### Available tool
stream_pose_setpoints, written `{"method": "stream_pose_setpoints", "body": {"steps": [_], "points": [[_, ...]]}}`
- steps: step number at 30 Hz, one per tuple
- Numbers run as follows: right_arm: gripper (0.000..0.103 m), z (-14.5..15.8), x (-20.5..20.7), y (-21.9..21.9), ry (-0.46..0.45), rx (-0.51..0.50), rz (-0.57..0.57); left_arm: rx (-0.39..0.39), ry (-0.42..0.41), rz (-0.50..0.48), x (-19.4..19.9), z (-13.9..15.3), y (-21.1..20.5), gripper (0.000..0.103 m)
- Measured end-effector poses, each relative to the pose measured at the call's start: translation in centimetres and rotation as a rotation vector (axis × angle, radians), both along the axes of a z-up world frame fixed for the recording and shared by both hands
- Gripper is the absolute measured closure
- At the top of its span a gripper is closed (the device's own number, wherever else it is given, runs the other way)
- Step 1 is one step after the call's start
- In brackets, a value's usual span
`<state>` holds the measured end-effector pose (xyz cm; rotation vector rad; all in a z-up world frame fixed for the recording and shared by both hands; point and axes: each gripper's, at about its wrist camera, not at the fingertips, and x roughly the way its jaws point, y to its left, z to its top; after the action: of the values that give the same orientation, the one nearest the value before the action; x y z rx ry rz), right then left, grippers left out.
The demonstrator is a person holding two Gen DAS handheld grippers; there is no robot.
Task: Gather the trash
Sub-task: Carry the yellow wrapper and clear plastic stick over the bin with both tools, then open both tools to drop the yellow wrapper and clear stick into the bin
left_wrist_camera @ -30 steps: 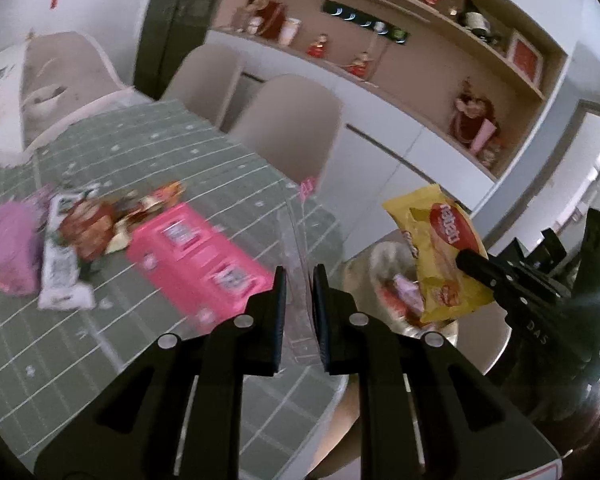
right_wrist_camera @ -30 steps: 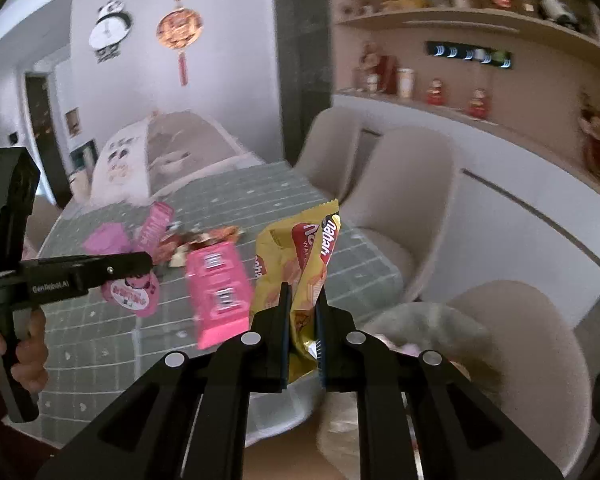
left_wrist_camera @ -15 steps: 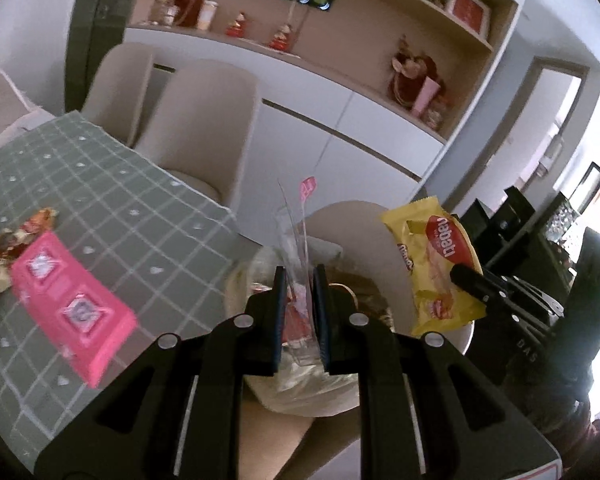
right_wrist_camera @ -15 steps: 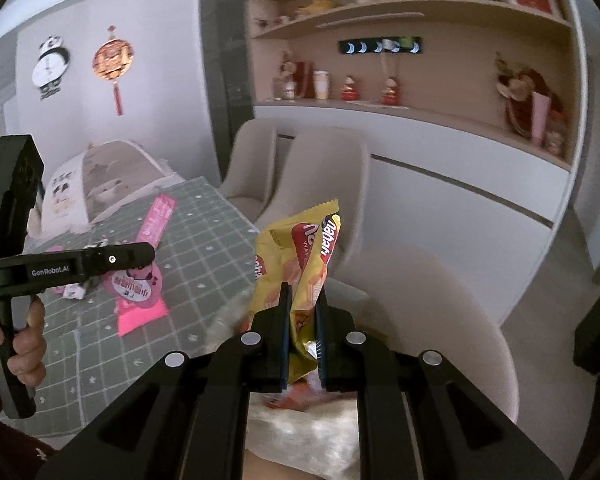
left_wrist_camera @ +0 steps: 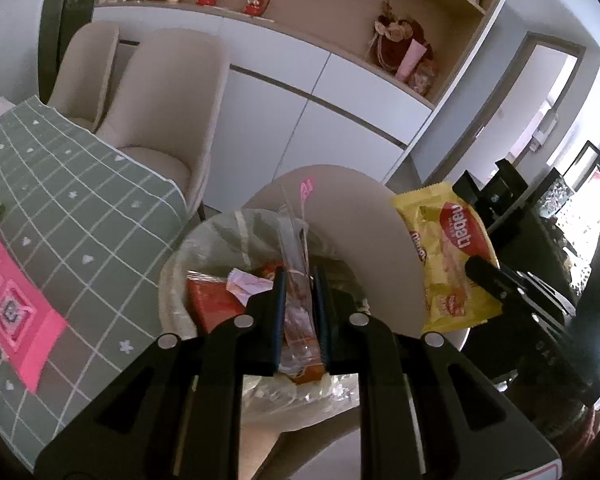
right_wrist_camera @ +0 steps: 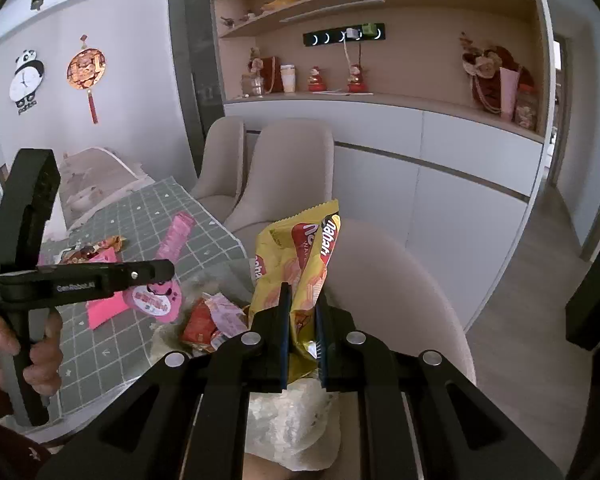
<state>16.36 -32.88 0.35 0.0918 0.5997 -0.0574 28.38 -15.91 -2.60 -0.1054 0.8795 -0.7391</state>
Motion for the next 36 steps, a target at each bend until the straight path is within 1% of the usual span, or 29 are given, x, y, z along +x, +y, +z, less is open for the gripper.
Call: {"method": "stream_pose_setpoints", "body": {"steps": [10, 14, 16, 17, 18, 20, 25, 28, 31, 33, 35, 36], "points": [[0.091, -0.9, 0.2, -1.0, 0.014, 0.03, -0.009, 0.045, 0.032, -0.017, 1.2, -2.2, -1.8, 0.09], [0.091, -0.9, 0.7, -1.1, 0.021, 0.032, -0.007, 0.036, 0.09, -0.034, 1.8, -3.2, -2.1, 0.09], [0.091, -0.8, 0.8, -0.9, 0.021, 0.031, -0.004, 0.022, 0.106, -0.04, 1.9, -3.3, -1.9, 0.083], [0.091, -0.8, 0.8, -0.9, 0.02, 0.031, -0.002, 0.015, 0.107, -0.036, 1.9, -3.3, -1.8, 0.077], [0.091, -0.8, 0.9, -0.8, 0.02, 0.032, 0.0, 0.001, 0.107, -0.029, 2.0, -3.1, -1.5, 0.072], [0.091, -1.1, 1.3, -0.6, 0.028, 0.037, 0.008, -0.008, 0.106, -0.015, 2.0, -3.0, -1.1, 0.071], [0.091, -2.3, 2.7, 0.1, 0.059, 0.053, 0.041, -0.011, 0.097, 0.032, 2.0, -2.5, 1.4, 0.071], [0.091, -3.1, 4.1, 1.3, 0.077, 0.086, 0.078, -0.02, 0.085, 0.077, 1.9, -2.1, 3.5, 0.07], [0.091, -4.6, 5.9, 3.4, 0.106, 0.116, 0.131, -0.013, 0.05, 0.157, 1.5, -1.7, 6.2, 0.068], [0.091, -6.2, 7.7, 4.9, 0.149, 0.131, 0.177, -0.008, 0.046, 0.186, 1.3, -1.6, 7.5, 0.068], [0.091, -8.1, 9.3, 6.2, 0.208, 0.109, 0.192, -0.006, 0.079, 0.196, 1.3, -1.7, 9.2, 0.068], [0.091, -9.5, 10.2, 6.7, 0.253, 0.09, 0.19, -0.003, 0.086, 0.204, 1.1, -1.7, 9.6, 0.068]]}}
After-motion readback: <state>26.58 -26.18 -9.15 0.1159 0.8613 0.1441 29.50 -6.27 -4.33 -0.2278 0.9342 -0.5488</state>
